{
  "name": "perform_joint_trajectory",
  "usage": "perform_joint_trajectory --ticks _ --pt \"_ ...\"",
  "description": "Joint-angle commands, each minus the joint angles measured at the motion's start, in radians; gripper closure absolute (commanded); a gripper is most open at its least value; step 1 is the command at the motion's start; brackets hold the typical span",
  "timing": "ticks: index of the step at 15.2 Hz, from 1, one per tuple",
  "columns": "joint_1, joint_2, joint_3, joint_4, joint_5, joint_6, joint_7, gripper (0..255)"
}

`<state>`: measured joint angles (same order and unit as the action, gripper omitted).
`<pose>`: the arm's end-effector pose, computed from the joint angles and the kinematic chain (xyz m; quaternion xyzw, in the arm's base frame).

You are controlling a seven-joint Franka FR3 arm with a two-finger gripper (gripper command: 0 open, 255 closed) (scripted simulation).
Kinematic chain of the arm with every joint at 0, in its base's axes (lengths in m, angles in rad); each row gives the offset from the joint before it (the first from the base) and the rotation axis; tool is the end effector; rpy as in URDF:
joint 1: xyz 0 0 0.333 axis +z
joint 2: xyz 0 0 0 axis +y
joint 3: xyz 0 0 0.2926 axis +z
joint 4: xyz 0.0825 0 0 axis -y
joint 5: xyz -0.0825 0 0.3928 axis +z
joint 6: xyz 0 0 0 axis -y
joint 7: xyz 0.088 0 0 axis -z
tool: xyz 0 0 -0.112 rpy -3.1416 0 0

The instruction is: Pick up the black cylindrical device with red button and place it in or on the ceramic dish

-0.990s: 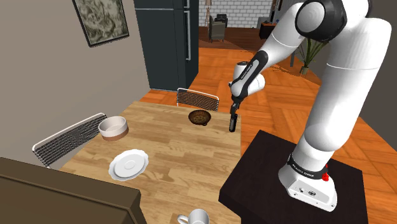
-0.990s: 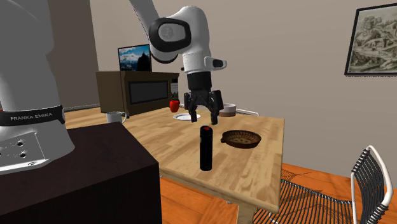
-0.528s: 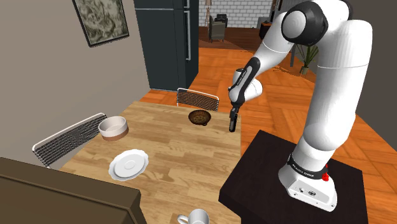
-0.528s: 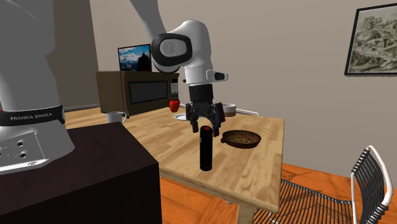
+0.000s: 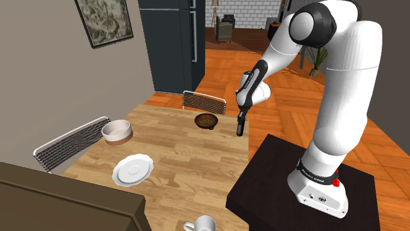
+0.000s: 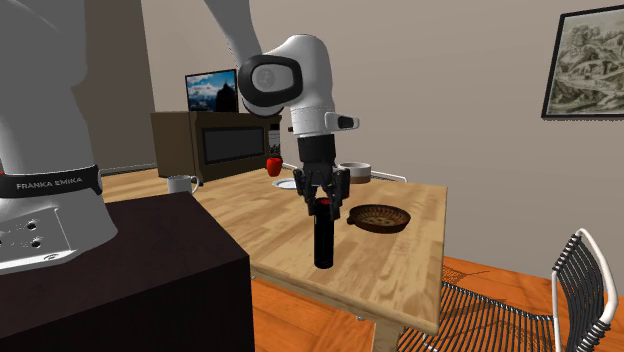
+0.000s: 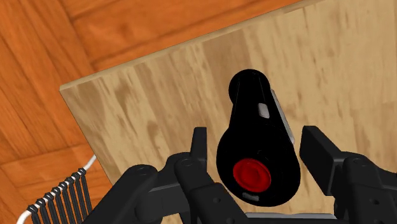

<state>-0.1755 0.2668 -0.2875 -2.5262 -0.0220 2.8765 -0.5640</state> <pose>0.4148 -0.2157 0.1535 0.9958 0.0674 0.0208 0.0582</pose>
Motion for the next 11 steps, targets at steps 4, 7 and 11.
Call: perform_joint_trajectory --ticks 4,7,11 --pt "0.0 0.001 0.0 0.0 0.0 0.0 0.0 255" --pt "0.0 0.0 0.0 0.001 0.0 0.0 0.0 255" --pt "0.01 -0.031 -0.013 -0.004 -0.016 -0.027 0.01 255"
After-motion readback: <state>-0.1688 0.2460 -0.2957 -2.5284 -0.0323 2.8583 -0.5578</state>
